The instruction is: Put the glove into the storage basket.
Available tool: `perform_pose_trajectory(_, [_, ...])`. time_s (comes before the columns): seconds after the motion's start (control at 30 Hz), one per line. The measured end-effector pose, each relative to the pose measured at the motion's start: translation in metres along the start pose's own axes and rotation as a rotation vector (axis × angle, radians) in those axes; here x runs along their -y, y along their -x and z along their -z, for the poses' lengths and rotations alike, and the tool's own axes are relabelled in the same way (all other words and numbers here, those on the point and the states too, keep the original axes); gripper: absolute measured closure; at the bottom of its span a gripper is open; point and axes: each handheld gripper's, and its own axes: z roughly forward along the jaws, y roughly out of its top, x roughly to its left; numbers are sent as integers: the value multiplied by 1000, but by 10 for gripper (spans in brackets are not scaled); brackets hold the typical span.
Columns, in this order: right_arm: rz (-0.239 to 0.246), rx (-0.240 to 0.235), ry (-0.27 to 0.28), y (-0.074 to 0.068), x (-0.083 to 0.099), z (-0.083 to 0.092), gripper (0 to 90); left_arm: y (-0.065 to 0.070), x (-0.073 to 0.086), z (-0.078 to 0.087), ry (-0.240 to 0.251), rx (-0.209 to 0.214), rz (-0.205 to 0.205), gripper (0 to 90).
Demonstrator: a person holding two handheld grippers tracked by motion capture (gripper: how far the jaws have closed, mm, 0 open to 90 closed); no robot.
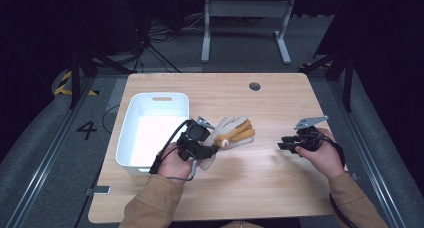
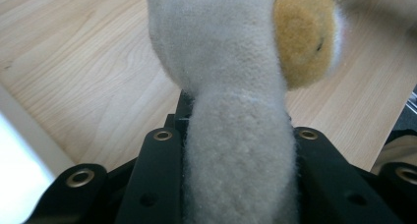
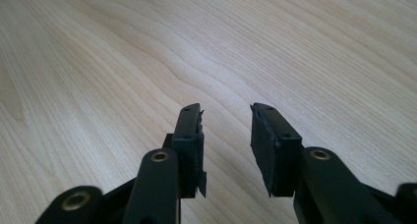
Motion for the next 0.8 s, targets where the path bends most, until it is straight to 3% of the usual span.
perform_pose_trajectory(0.53, [-20,6,0,-2,7,5,646,-25,7,37,31,-80,84,702])
perform_pose_trajectory(0.8, [-33,8,0,-2,11,5,644,-39,12,46,49,-111,135,701])
